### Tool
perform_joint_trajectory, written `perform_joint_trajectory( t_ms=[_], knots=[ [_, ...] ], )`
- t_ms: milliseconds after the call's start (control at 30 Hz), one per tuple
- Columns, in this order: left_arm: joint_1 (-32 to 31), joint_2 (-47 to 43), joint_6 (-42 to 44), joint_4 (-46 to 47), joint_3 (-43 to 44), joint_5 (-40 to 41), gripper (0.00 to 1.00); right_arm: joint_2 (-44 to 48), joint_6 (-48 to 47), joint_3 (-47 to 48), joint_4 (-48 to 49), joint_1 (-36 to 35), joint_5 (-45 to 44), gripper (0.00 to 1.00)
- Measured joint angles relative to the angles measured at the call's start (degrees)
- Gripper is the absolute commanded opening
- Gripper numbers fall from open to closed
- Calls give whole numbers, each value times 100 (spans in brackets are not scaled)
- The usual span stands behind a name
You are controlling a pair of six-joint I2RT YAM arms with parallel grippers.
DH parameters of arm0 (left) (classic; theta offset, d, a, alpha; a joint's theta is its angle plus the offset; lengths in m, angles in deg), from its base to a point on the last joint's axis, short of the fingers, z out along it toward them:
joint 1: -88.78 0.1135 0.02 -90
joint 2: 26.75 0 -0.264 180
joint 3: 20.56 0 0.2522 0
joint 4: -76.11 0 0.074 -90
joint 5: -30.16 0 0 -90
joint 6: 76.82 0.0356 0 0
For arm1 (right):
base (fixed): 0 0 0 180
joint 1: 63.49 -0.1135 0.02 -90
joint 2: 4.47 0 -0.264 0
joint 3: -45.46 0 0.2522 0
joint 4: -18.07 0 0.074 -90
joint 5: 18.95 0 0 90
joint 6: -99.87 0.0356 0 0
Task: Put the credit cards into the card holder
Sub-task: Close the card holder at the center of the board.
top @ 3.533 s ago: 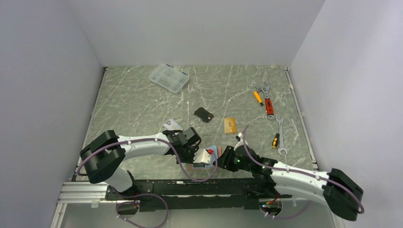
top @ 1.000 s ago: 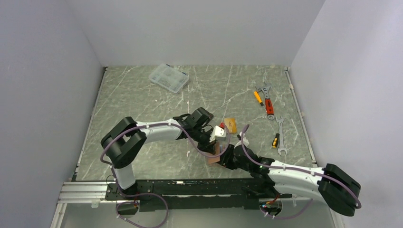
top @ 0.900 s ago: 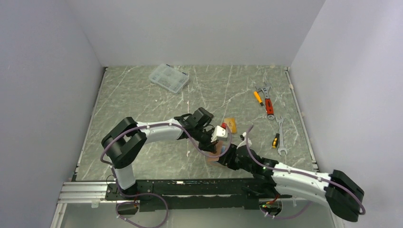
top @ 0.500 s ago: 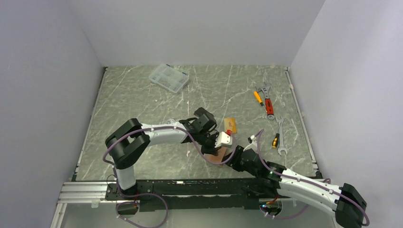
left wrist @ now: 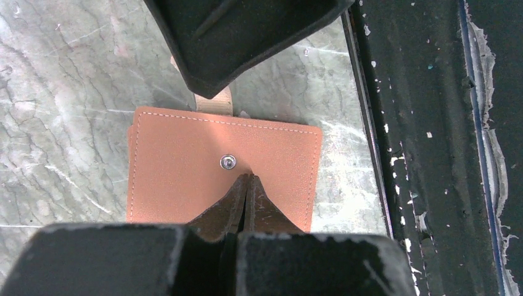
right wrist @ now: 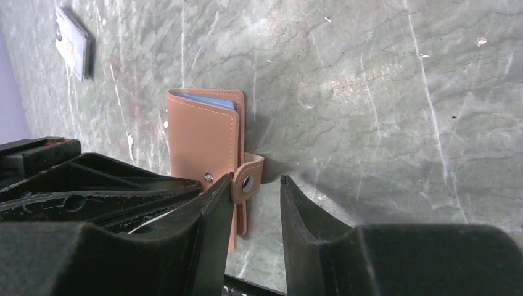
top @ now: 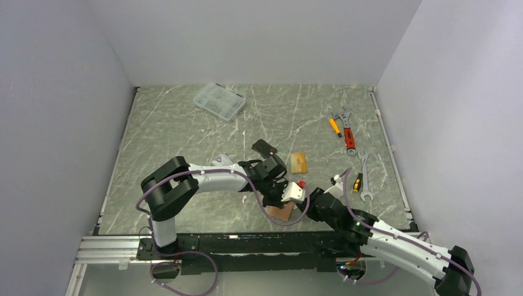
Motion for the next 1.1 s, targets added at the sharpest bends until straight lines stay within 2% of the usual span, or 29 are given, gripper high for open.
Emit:
perform_joint_trajectory(
  t_ms=[200,267,333,433,700,900,1100],
  knots=[
    [-46,-20,11,-4,-2,146,0,-387,-98,114,-114,0,-37,40],
    [-55,-20,11,-24,11,192,0,-619,-162,240,-120,13,-48,37],
    [-70,-20,11,-72,50,267,0,-789,-219,363,-120,39,-52,32],
    [-98,-22,15,-142,85,352,0,-885,-264,476,-120,79,-68,16],
    [-118,-260,181,-890,258,570,1,-1156,-350,507,7,417,-2,1],
    [-302,-553,275,-1093,175,601,0,-1604,-457,686,74,579,146,0],
    [-531,-564,345,-1082,-101,704,0,-1565,-514,820,149,678,367,0]
  ],
)
